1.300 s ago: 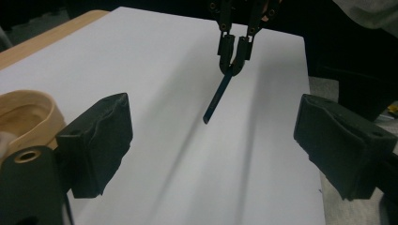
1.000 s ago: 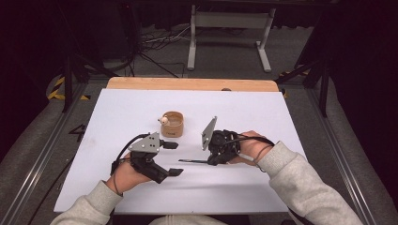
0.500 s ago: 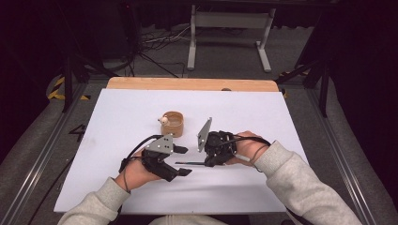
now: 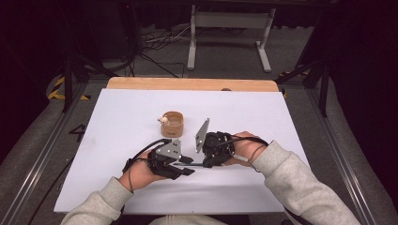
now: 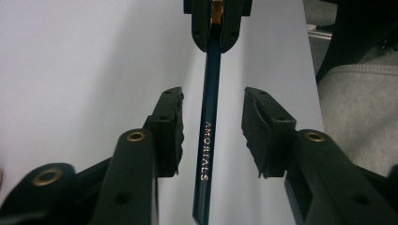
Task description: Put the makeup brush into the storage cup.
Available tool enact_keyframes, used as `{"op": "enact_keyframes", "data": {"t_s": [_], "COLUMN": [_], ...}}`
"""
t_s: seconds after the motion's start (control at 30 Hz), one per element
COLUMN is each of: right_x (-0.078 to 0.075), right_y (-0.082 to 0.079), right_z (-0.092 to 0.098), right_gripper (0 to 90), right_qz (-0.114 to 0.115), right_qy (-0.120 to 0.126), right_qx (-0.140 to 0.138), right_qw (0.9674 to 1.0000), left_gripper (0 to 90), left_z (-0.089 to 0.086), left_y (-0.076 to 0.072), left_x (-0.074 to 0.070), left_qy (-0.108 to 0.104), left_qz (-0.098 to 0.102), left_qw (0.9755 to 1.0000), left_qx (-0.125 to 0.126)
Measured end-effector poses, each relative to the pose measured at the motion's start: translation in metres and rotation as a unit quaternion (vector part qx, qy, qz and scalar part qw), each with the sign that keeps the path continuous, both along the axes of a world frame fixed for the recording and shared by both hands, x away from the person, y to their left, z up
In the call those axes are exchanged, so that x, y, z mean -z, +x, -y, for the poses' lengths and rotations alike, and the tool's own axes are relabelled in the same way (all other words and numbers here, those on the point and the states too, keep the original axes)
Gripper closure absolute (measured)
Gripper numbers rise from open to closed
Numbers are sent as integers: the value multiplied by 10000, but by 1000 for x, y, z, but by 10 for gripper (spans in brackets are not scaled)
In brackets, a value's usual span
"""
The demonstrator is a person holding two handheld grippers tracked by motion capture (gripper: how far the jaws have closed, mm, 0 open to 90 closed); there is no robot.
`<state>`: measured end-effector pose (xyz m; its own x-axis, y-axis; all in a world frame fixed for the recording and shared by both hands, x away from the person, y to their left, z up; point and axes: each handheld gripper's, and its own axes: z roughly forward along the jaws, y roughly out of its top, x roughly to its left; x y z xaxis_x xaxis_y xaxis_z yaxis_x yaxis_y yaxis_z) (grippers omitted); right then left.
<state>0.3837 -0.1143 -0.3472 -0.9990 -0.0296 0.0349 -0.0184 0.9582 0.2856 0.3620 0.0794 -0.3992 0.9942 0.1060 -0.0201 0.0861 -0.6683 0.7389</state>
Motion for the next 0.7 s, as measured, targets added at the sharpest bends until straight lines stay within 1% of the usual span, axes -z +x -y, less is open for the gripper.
{"op": "enact_keyframes", "data": {"t_s": [0.03, 0.07, 0.1, 0.23, 0.37, 0.53, 0.6, 0.67, 0.7], "right_x": [0, 1, 1, 2, 3, 4, 5, 5, 6], "right_y": [-1, 0, 0, 0, -1, -1, -1, -1, -1], "right_z": [0, 0, 0, 0, -1, -1, -2, -2, -2], "right_gripper": [831, 832, 832, 831, 832, 832, 831, 831, 831], "right_qz": [-29, -11, -18, -27, -65, -77, -71, -101, -92], "right_qy": [-44, -2, -14, -48, -79, -114, -97, -145, -126], "right_qx": [36, 0, -10, -4, -16, -31, -83, -65, -97], "right_qw": [10000, 10000, 10000, 10000, 9999, 9999, 9999, 9998, 9998], "left_gripper": [637, 667, 692, 749, 797, 827, 833, 835, 836], "left_z": [0, 1, 1, 1, 2, 4, 5, 5, 5], "left_y": [0, 0, 0, 0, 1, 1, 1, 0, 0], "left_x": [0, 1, 1, 2, 2, 3, 4, 4, 4], "left_qy": [36, 78, 115, 232, 349, 468, 526, 583, 577], "left_qz": [12, 22, 24, -19, 13, -35, -18, 22, 31], "left_qw": [10000, 10000, 9999, 9997, 9993, 9988, 9984, 9981, 9981], "left_qx": [15, 35, 57, 82, 93, 148, 205, 211, 202]}}
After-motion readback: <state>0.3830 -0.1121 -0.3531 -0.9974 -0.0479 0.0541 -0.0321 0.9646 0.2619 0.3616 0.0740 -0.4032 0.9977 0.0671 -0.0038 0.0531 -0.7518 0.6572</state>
